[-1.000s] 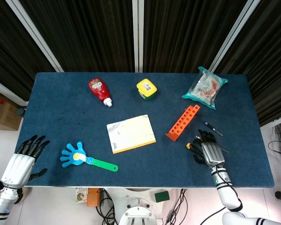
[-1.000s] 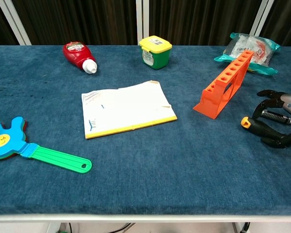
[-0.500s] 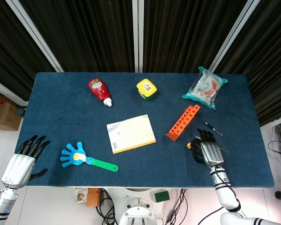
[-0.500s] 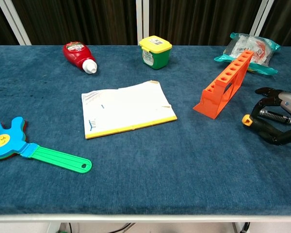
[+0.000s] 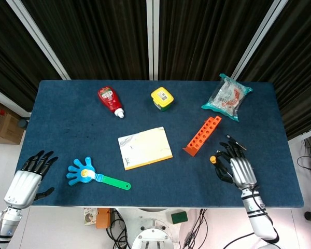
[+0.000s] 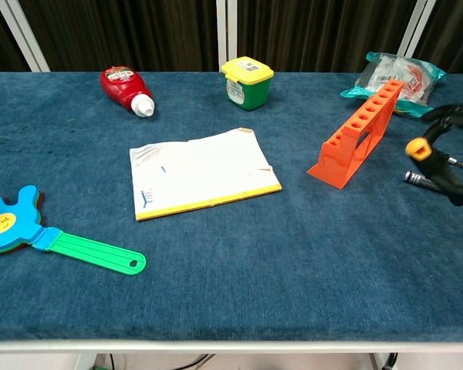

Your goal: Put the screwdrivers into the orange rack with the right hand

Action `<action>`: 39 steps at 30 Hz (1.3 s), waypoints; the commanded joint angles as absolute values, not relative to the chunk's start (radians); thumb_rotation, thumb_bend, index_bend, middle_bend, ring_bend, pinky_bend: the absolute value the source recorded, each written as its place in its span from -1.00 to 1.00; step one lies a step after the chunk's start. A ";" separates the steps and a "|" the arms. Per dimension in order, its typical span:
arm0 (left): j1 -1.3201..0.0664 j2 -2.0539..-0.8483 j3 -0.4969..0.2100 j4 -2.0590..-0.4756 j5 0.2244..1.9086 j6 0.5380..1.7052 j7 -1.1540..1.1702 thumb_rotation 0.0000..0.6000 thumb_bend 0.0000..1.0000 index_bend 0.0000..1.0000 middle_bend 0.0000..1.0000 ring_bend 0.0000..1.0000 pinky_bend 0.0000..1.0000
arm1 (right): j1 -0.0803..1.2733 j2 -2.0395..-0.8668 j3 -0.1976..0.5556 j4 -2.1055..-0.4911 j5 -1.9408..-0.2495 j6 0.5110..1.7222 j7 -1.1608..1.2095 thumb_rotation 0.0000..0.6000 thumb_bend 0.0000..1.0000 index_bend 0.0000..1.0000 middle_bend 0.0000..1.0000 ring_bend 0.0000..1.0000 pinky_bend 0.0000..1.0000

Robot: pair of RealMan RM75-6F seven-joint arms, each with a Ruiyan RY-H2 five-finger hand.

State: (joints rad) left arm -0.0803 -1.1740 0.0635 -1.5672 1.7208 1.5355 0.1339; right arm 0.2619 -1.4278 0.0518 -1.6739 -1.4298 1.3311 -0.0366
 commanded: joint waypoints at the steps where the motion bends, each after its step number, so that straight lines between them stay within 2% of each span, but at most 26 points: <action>1: -0.080 -1.175 0.064 -1.569 1.720 1.535 0.136 1.00 -0.89 -0.69 -0.83 -0.94 -0.63 | 0.237 -1.351 0.040 -1.741 -1.522 1.397 0.078 1.00 -0.10 0.46 -0.78 -1.00 -1.00; 5: -0.080 -1.176 0.062 -1.571 1.717 1.534 0.138 1.00 -0.89 -0.69 -0.83 -0.94 -0.64 | 0.236 -1.331 0.073 -1.753 -1.586 1.465 0.194 1.00 -0.09 0.48 -0.78 -1.00 -1.00; 12: -0.079 -1.176 0.062 -1.572 1.715 1.536 0.140 1.00 -0.89 -0.69 -0.83 -0.94 -0.64 | 0.281 -1.411 0.159 -1.677 -1.663 1.566 0.430 1.00 -0.10 0.49 -0.74 -1.00 -1.00; 18: -0.079 -1.173 0.059 -1.569 1.711 1.537 0.133 1.00 -0.89 -0.69 -0.83 -0.94 -0.64 | 0.310 -1.415 0.219 -1.716 -1.659 1.589 0.447 1.00 -0.12 0.50 -0.72 -1.00 -1.00; 24: -0.082 -1.171 0.057 -1.567 1.706 1.531 0.124 1.00 -0.89 -0.69 -0.83 -0.94 -0.64 | 0.336 -1.397 0.280 -1.742 -1.604 1.578 0.431 1.00 -0.12 0.50 -0.72 -1.00 -1.00; 28: -0.082 -1.171 0.057 -1.567 1.704 1.533 0.124 1.00 -0.89 -0.69 -0.83 -0.94 -0.64 | 0.365 -1.419 0.317 -1.686 -1.560 1.557 0.397 1.00 -0.12 0.51 -0.72 -1.00 -1.00; 39: -0.084 -1.173 0.058 -1.570 1.704 1.526 0.132 1.00 -0.89 -0.69 -0.83 -0.94 -0.64 | 0.413 -1.493 0.300 -1.567 -1.499 1.476 0.392 1.00 -0.16 0.51 -0.72 -1.00 -1.00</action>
